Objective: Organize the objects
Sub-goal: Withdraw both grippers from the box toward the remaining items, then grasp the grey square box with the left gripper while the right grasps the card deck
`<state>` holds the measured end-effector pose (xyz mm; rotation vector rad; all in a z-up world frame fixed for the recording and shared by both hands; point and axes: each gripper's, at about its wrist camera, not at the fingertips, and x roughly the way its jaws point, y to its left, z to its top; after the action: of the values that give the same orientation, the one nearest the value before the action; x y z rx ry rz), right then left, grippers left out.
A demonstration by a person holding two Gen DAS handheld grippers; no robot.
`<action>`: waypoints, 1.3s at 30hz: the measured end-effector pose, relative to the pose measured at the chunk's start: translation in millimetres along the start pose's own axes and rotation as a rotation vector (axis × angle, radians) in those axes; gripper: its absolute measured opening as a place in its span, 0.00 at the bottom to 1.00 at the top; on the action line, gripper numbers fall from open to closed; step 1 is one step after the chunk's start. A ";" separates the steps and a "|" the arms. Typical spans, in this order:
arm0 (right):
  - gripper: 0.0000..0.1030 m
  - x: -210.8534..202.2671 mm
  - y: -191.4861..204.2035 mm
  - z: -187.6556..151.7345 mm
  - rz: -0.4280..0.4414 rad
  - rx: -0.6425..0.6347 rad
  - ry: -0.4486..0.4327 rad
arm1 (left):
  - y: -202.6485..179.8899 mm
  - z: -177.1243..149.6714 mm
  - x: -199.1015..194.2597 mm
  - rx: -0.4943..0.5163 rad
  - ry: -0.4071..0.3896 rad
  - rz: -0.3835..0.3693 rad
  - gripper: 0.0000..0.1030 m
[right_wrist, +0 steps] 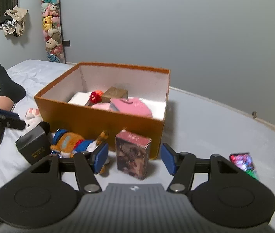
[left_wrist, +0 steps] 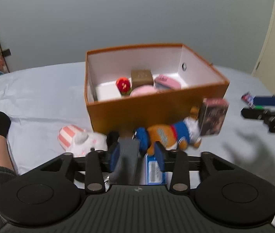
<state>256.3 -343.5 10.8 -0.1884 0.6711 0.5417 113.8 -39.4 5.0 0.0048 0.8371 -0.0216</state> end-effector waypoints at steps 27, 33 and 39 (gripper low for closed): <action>0.63 23.0 -6.8 -6.2 0.004 -0.031 0.031 | -37.5 -60.4 -0.9 0.217 0.090 -0.229 0.64; 0.66 32.3 -11.7 1.4 -0.006 -0.090 0.045 | -19.9 -64.2 1.9 0.111 0.060 -0.101 0.72; 0.67 49.5 -7.8 3.1 -0.011 -0.131 0.069 | -19.5 -65.6 18.2 0.056 0.019 -0.002 0.76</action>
<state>294.4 -328.6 -18.3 -0.3349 0.7016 0.5708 76.8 -58.4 -52.4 0.0572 0.8548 -0.0471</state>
